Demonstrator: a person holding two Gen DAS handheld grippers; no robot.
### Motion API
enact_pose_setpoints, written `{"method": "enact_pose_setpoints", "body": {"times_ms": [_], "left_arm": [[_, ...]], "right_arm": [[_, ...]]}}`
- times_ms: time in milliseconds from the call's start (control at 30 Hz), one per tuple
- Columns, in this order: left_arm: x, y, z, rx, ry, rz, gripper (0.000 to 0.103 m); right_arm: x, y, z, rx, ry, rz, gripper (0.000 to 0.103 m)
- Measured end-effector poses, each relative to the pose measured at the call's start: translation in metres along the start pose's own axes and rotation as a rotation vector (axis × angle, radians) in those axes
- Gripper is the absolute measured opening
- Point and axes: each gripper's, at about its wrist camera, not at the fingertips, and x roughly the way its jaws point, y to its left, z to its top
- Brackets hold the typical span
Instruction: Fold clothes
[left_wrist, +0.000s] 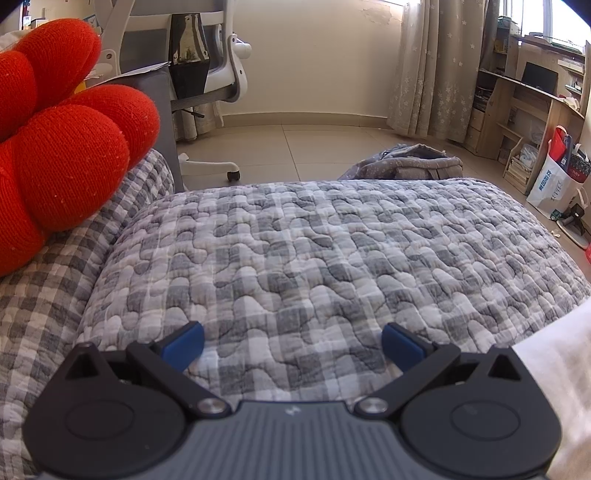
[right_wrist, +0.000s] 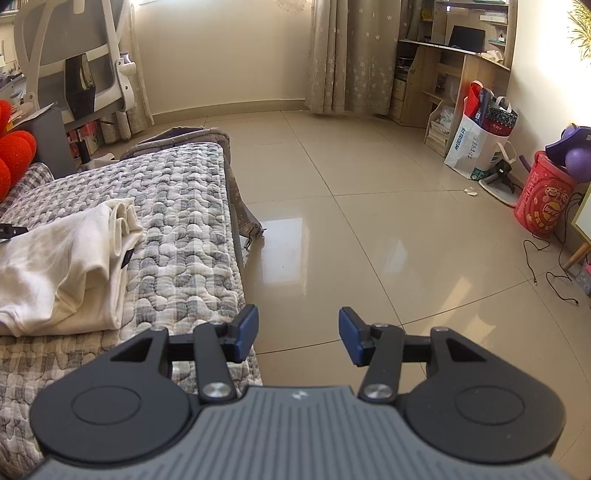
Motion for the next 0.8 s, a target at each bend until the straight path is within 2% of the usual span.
{"method": "enact_pose_setpoints", "body": {"times_ms": [567,800], "left_arm": [[0.000,0.000,0.000,-0.001,0.000,0.000,0.103],[0.000,0.000,0.000,-0.001,0.000,0.000,0.103]], "right_arm": [[-0.002,-0.035,-0.007,0.073,-0.019,0.008,0.053],[-0.006,-0.037,-0.007,0.074,-0.016,0.014,0.053]]}}
